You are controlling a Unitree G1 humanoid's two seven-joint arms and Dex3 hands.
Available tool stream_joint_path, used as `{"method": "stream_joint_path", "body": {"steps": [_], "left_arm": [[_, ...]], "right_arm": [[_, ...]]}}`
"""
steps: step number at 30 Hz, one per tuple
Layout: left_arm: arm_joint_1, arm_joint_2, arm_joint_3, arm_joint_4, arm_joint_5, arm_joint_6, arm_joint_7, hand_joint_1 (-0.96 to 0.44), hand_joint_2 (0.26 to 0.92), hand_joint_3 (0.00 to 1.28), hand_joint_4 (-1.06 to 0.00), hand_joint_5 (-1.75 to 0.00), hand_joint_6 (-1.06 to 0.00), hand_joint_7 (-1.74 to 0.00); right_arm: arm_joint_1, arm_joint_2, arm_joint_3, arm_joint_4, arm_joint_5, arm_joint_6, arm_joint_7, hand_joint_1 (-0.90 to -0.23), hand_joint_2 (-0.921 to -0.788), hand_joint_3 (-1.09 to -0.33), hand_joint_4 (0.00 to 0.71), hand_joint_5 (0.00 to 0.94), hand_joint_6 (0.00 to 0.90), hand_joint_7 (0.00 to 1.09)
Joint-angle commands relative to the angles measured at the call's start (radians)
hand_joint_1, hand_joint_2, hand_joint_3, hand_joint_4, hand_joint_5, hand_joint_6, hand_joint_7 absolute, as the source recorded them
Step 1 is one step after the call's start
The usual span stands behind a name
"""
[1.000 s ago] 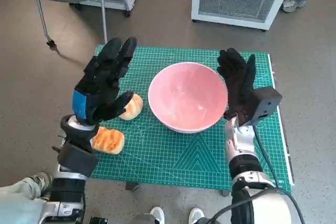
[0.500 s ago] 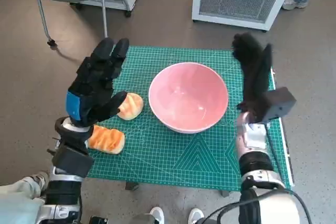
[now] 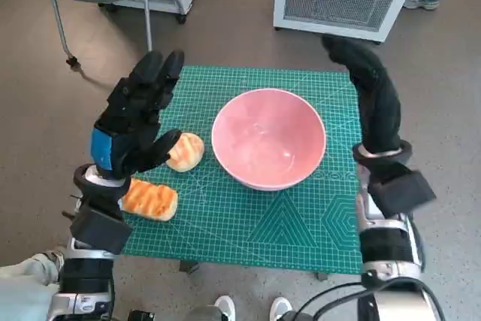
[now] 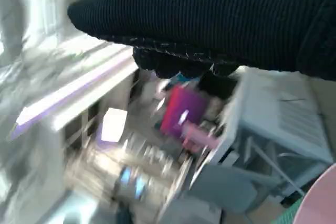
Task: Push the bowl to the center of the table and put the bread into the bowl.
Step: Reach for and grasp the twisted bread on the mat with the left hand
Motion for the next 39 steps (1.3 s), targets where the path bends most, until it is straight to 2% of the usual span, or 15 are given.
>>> {"method": "stream_joint_path", "body": {"steps": [1, 6, 11, 15, 24, 35, 39], "left_arm": [[0.010, 0.083, 0.026, -0.032, 0.019, -0.002, -0.028, -0.28, 0.921, 0.29, -0.27, 0.00, -0.39, 0.00], [0.022, 0.243, 0.060, -0.053, 0.098, 0.001, -0.086, -0.31, 0.921, 0.26, -0.25, 0.00, -0.37, 0.00], [0.061, 0.415, 0.087, -0.110, 0.072, 0.043, -0.227, -0.38, 0.921, 0.17, -0.23, 0.00, -0.35, 0.00], [0.103, 0.502, 0.109, -0.166, 0.026, 0.085, -0.318, -0.43, 0.921, 0.08, -0.21, 0.00, -0.35, 0.00], [0.178, 0.606, 0.147, -0.213, -0.002, 0.064, -0.408, -0.44, 0.920, 0.04, -0.19, 0.00, -0.35, 0.00], [0.294, 0.692, 0.159, -0.275, 0.056, 0.088, -0.499, -0.43, 0.918, 0.02, -0.17, 0.00, -0.32, 0.00], [0.322, 0.725, 0.143, -0.302, 0.114, 0.121, -0.536, -0.56, 0.911, 0.01, -0.10, 0.00, -0.23, 0.00]], "right_arm": [[0.058, -0.019, 0.023, -0.097, 0.011, 0.046, 0.034, -0.663, -0.921, -0.832, 0.219, 0.010, -0.001, 0.63], [0.088, -0.017, 0.023, -0.175, -0.008, 0.081, 0.014, -0.683, -0.921, -0.833, 0.219, 0.009, -0.001, 0.63], [0.106, -0.015, 0.017, -0.215, 0.000, 0.104, 0.009, -0.683, -0.921, -0.836, 0.217, 0.008, -0.001, 0.62], [0.117, -0.009, 0.014, -0.241, 0.008, 0.125, 0.005, -0.675, -0.921, -0.839, 0.214, 0.006, -0.001, 0.62], [0.132, 0.008, 0.014, -0.284, 0.026, 0.166, 0.001, -0.655, -0.921, -0.846, 0.208, 0.003, -0.001, 0.61], [0.145, 0.016, 0.016, -0.317, 0.013, 0.198, -0.013, -0.647, -0.921, -0.845, 0.207, 0.002, -0.001, 0.61], [0.146, 0.015, 0.016, -0.318, 0.013, 0.202, -0.015, -0.649, -0.921, -0.845, 0.207, 0.002, -0.001, 0.63]]}}
